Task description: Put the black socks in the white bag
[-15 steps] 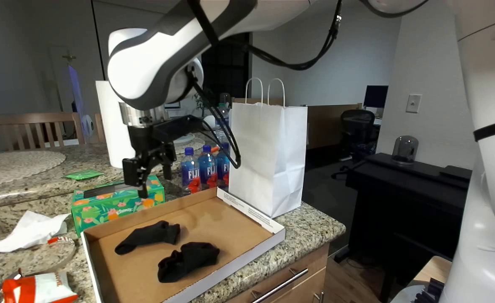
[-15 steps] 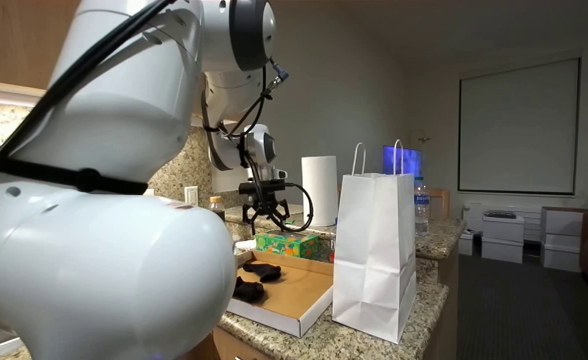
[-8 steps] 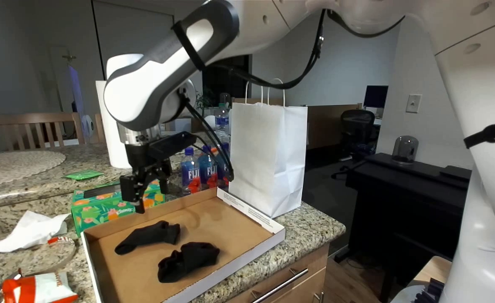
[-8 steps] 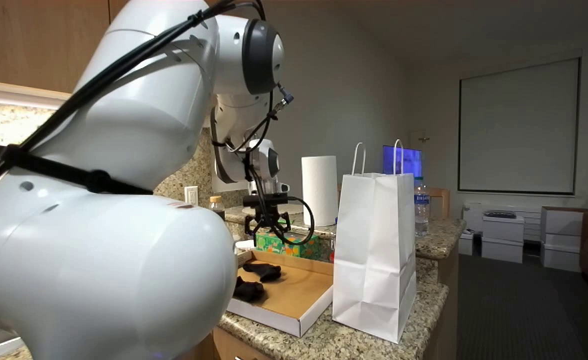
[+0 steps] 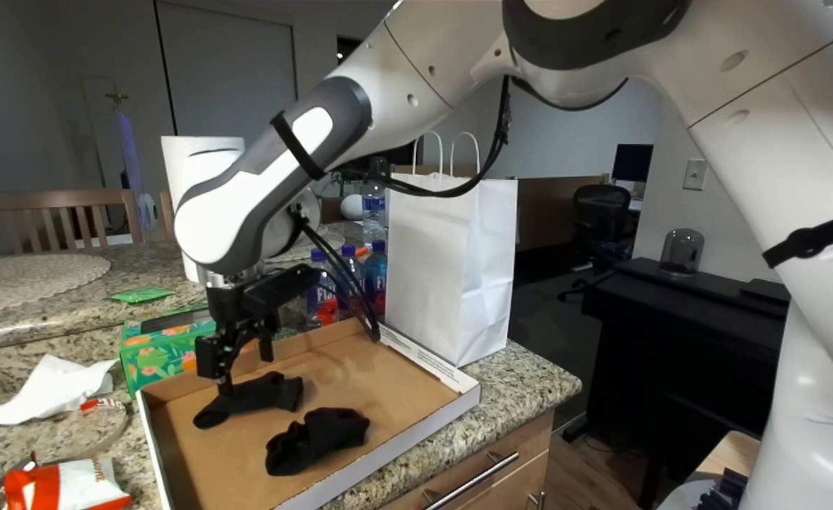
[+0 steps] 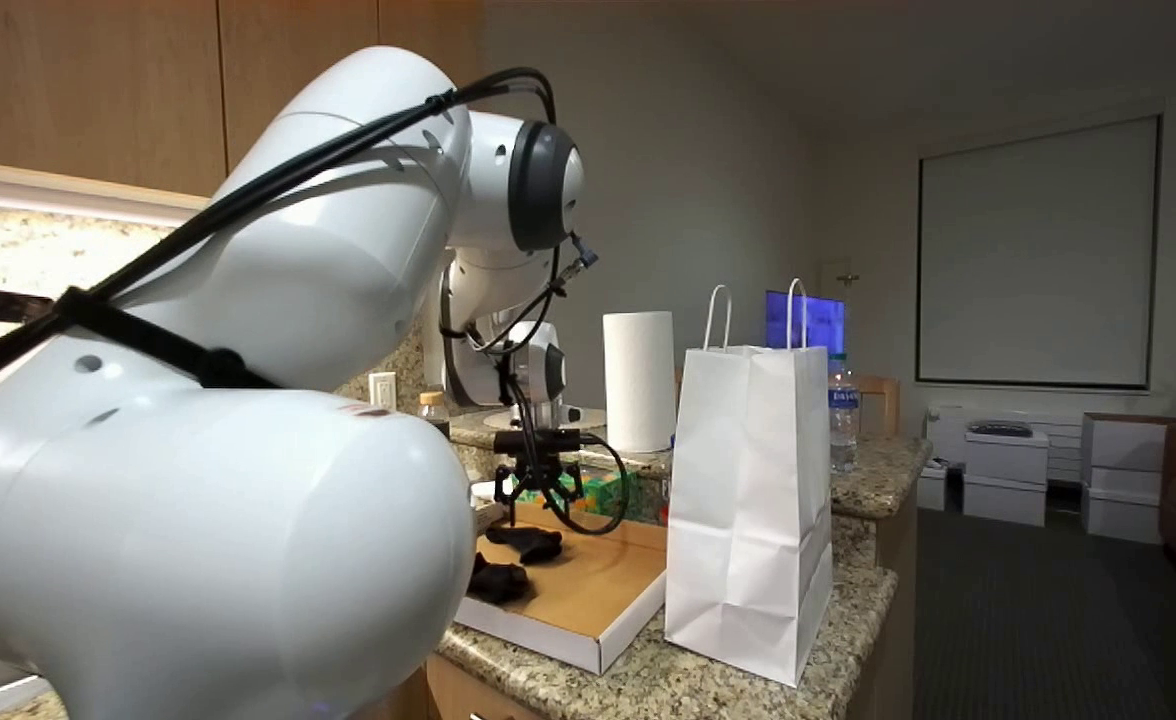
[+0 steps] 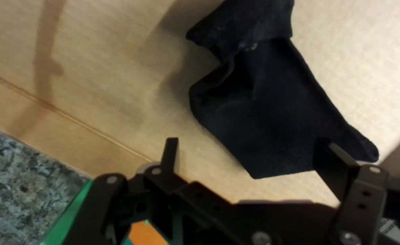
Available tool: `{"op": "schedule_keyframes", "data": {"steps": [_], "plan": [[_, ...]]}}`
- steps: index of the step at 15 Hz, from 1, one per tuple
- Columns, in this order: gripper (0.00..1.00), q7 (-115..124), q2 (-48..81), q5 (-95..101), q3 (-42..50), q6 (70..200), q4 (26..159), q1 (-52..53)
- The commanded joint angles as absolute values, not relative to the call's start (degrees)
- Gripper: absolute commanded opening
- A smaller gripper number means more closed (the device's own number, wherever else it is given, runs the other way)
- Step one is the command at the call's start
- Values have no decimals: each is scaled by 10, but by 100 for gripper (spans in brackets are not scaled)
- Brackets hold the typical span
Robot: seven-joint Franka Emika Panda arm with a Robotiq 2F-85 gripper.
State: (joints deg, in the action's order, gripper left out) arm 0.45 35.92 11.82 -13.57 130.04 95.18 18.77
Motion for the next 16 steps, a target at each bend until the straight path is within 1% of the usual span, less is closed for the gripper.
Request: {"op": "schedule_keyframes", "data": {"steps": [1, 2, 3, 4, 6, 10, 13, 14, 16], "plan": [[100, -25, 383, 97, -139, 1310, 945, 192], [100, -23, 387, 97, -139, 1309, 946, 193], [75, -22, 390, 98, -139, 1308, 946, 195], [73, -19, 389, 103, -136, 1309, 949, 197], [61, -13, 384, 100, -136, 1309, 952, 197], [35, -2, 369, 90, -134, 1300, 956, 195], [13, -14, 369, 71, -141, 1292, 956, 191], [10, -17, 369, 66, -143, 1291, 957, 190], [7, -18, 365, 60, -144, 1292, 961, 190]]}}
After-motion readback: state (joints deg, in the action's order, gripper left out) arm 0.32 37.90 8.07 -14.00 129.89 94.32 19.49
